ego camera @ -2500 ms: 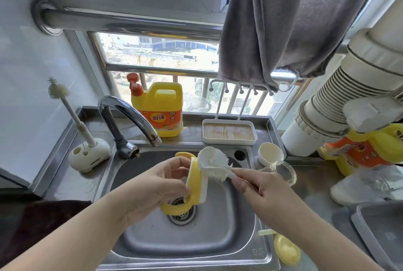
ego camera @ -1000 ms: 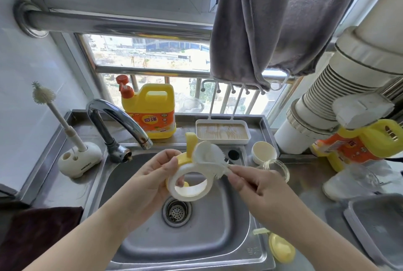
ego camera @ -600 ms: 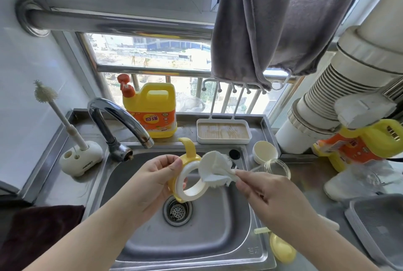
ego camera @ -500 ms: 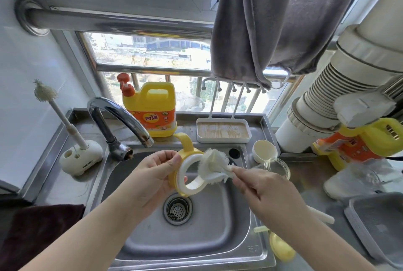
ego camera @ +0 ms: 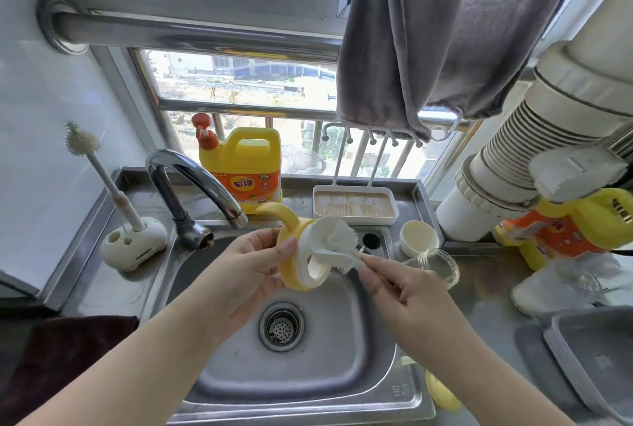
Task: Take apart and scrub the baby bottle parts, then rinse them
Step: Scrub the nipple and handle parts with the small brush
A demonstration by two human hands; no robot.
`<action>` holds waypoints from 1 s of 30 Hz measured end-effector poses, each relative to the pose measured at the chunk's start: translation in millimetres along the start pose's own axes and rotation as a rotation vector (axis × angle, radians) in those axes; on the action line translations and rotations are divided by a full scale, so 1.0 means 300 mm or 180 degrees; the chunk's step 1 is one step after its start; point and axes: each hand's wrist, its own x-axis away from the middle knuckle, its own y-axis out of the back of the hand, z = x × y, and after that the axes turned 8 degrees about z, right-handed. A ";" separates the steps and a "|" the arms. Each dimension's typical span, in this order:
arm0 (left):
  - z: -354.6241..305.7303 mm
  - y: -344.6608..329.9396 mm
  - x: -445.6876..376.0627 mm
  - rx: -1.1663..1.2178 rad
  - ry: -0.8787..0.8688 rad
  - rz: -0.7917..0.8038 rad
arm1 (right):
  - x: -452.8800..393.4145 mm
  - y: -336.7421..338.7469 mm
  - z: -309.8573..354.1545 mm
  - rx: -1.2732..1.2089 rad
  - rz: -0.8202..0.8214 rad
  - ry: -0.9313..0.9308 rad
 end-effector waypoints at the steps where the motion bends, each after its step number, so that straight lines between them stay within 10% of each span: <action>1: -0.003 -0.005 0.000 0.0086 -0.0009 -0.0034 | 0.001 -0.008 0.003 0.0066 0.0053 0.0052; 30: -0.025 -0.002 0.023 0.0235 -0.0085 -0.0156 | -0.025 0.026 0.011 0.0839 0.0490 0.0320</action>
